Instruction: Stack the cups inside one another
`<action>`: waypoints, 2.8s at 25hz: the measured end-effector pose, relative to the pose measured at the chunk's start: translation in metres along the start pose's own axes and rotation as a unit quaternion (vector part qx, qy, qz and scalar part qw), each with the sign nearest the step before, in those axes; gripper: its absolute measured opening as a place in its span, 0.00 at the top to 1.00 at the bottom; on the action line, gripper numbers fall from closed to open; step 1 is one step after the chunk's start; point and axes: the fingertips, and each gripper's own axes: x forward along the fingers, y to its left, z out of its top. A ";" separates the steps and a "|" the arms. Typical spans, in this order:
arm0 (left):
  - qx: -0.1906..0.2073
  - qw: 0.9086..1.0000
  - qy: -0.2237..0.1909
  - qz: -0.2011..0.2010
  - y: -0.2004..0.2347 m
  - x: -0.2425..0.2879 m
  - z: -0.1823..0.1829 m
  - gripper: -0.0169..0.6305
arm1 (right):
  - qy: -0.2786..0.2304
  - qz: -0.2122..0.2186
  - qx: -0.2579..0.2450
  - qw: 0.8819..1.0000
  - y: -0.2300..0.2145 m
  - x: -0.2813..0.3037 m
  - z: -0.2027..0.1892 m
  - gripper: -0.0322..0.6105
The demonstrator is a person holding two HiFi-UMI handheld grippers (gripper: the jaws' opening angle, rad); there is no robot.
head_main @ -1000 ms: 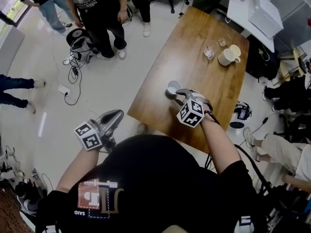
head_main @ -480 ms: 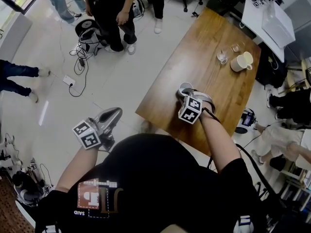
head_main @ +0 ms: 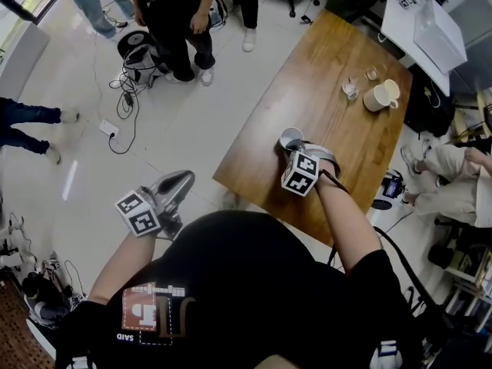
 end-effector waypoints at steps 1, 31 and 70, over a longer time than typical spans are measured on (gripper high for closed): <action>0.001 1.000 0.001 -0.002 -0.001 0.002 0.000 0.98 | -0.006 -0.003 0.002 1.000 -0.002 -0.005 0.002 0.90; 0.023 0.996 0.026 -0.086 -0.059 0.086 -0.009 0.98 | -0.007 0.015 0.082 0.996 0.015 -0.113 -0.090 0.71; 0.045 0.990 0.078 -0.110 -0.079 0.161 -0.030 0.98 | -0.410 -0.096 0.665 0.617 0.083 -0.229 -0.230 0.93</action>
